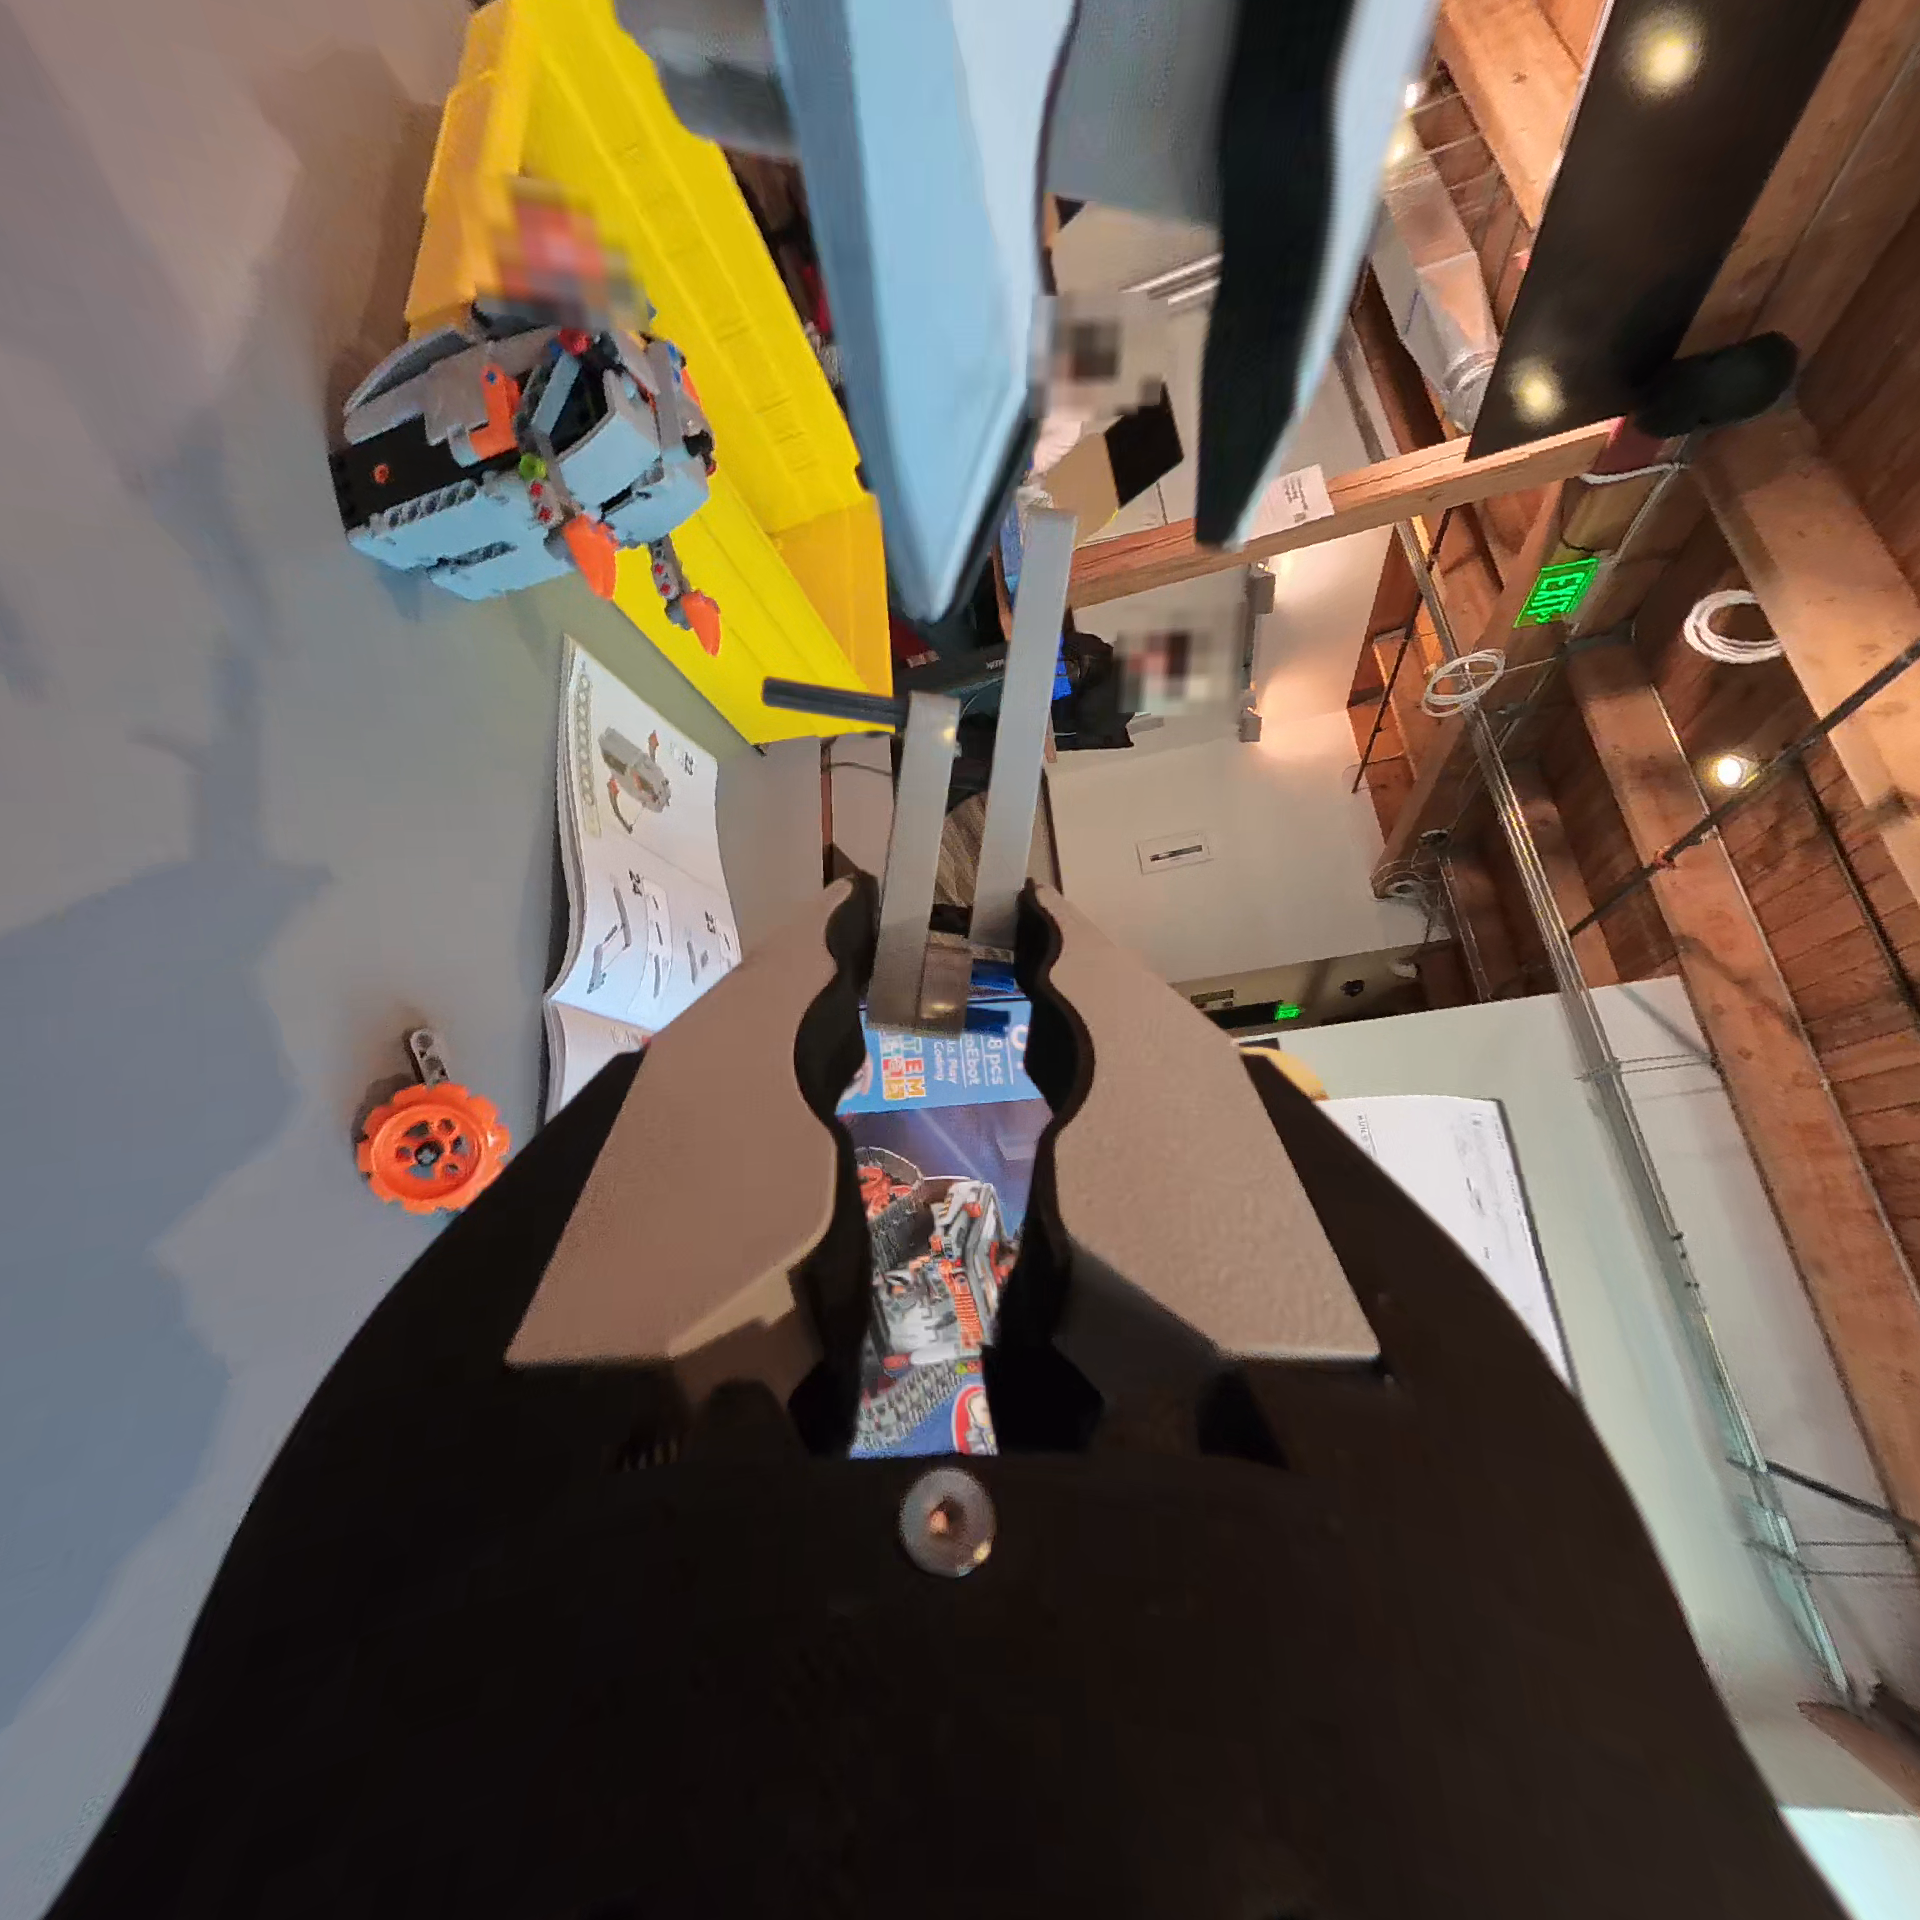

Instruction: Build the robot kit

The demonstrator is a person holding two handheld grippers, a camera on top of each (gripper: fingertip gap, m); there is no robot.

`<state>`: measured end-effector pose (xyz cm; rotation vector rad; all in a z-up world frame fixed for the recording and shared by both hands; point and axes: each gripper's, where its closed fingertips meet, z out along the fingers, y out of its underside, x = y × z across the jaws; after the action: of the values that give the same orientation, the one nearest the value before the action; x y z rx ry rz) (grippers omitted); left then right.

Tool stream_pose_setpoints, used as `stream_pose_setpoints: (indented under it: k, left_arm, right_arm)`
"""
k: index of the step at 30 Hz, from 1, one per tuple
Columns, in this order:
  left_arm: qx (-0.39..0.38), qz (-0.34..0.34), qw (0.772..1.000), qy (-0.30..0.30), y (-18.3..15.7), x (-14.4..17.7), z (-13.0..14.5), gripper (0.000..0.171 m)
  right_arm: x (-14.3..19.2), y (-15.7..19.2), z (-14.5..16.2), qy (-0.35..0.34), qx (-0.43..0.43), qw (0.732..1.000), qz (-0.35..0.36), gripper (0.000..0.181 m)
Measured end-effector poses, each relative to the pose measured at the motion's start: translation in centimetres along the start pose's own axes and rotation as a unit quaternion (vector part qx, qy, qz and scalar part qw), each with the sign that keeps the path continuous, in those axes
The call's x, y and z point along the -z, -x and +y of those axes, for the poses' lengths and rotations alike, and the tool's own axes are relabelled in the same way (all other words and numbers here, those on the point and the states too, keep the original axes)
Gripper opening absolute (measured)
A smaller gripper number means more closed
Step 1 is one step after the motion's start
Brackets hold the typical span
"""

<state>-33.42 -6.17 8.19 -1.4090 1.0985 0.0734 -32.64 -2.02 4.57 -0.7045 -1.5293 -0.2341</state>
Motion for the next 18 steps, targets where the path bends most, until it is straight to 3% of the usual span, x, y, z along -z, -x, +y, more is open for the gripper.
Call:
stream_pose_setpoints:
  k: [3,6,8,10,18]
  left_arm:
    - [-0.123,0.04,0.988,0.09,-1.4,-2.0,1.1,0.057]
    - [-0.176,0.081,0.97,0.148,-2.1,-3.3,2.7,0.047]
    - [-0.18,0.105,0.963,0.169,-2.5,-3.9,3.5,0.042]
    - [-0.174,0.124,0.96,0.178,-3.0,-4.1,3.9,0.025]
    - [-0.157,0.14,0.955,0.21,-3.3,-4.2,4.9,0.024]
  right_arm:
    - [-0.1,0.8,0.1,0.01,0.022,1.0,-0.016,0.025]
    - [0.1,1.3,0.2,0.014,0.039,0.999,-0.024,0.025]
    - [0.2,1.4,0.3,0.018,0.046,0.998,-0.027,0.025]
    - [0.3,1.4,0.3,0.016,0.058,0.998,-0.027,0.025]
    - [0.0,2.2,0.4,0.015,0.072,0.997,-0.038,0.025]
